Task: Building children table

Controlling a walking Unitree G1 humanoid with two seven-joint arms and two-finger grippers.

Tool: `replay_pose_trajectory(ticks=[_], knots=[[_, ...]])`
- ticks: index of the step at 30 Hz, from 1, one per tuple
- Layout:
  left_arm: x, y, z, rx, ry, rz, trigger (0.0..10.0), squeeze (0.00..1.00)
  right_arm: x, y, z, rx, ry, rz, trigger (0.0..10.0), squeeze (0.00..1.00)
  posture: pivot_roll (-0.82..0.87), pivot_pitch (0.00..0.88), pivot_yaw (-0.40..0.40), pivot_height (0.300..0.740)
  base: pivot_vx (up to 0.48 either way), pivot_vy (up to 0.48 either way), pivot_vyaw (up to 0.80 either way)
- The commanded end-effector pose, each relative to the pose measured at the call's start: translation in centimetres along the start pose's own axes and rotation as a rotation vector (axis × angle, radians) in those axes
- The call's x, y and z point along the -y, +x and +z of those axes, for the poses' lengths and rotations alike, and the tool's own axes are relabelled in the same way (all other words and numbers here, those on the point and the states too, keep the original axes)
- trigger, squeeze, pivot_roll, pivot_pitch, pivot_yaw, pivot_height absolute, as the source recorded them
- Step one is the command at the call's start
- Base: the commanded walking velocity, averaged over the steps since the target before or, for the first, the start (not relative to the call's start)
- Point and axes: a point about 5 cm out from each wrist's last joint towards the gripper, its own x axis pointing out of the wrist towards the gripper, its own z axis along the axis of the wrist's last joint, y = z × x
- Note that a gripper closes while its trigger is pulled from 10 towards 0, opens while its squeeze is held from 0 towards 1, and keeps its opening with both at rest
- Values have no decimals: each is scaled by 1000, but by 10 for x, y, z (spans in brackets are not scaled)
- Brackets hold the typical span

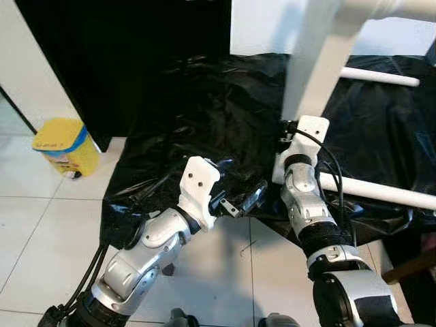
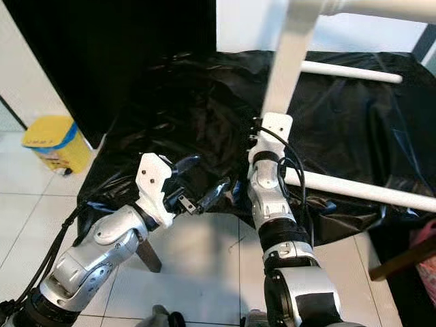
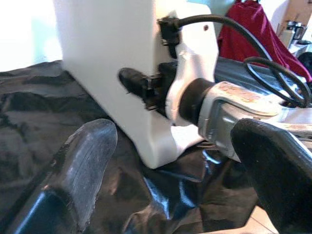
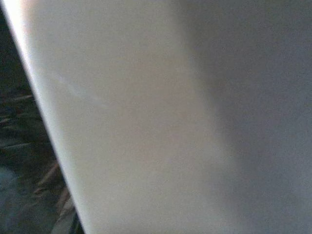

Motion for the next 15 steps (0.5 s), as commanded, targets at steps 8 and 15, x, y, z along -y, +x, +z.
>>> replay_pose_trajectory(ticks=[8,15], knots=[[14,-1,7,12,-6,-252,10000,0,-42,-8,13,69,34,255,0,0,-56,49,-11,740,0,0,0],[14,-1,9,15,-11,-240,10000,0,-67,-13,16,73,62,352,0,0,-56,54,-16,740,0,0,0]])
